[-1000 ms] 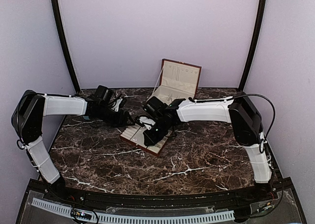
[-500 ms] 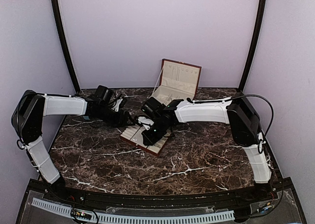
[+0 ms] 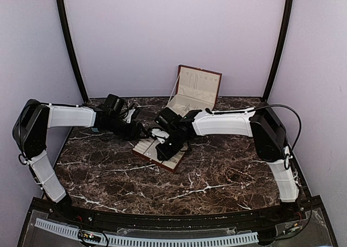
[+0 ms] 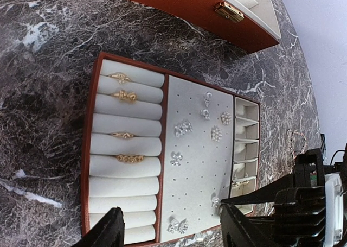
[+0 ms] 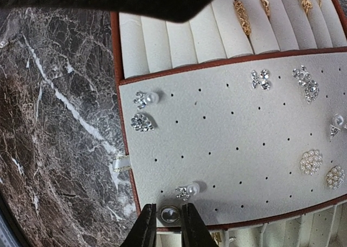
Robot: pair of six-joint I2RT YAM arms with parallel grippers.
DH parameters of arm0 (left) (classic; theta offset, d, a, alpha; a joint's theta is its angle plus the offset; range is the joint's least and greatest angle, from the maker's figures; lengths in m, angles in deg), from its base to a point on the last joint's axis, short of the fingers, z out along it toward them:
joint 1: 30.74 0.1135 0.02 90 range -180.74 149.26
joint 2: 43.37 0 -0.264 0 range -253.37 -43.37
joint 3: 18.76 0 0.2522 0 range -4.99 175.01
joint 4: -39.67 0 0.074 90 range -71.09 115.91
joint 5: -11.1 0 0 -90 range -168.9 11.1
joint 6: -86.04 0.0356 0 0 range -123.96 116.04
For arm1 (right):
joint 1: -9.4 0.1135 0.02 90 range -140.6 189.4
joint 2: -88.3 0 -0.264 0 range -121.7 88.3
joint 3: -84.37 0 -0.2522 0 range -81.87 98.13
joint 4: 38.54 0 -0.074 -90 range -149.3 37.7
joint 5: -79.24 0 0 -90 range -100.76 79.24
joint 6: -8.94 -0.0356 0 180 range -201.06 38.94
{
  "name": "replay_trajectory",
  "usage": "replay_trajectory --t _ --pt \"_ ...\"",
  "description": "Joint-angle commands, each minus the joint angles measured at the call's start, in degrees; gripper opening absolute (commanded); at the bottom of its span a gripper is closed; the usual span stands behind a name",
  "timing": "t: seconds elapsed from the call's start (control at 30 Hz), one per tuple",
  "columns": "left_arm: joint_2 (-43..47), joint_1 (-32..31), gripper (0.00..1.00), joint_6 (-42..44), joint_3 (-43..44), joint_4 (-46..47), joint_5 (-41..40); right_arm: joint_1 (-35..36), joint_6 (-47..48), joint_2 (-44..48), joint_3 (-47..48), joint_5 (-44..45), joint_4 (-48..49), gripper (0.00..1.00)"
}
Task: Organize the mixed jewelry
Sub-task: Place the earring in the earring holder, then adjust the earring on the earring holder.
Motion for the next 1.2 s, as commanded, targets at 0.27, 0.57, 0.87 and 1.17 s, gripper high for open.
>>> replay_trajectory --t 0.27,0.57,0.87,1.17 --pt "1.4 0.0 0.64 -0.3 1.2 -0.2 0.8 0.4 -1.8 2.6 -1.2 1.8 4.1 0.32" --pt "2.6 0.0 0.64 -0.1 0.9 0.2 -0.6 0.6 -2.1 5.7 -3.0 0.4 5.6 0.21" --pt "2.7 0.0 0.64 -0.2 0.7 0.5 -0.6 1.0 -2.6 5.0 -5.1 -0.7 6.2 0.1" --pt "2.8 0.0 0.64 -0.2 0.6 0.4 -0.7 1.0 -2.5 3.4 -5.1 -0.3 6.2 0.09"
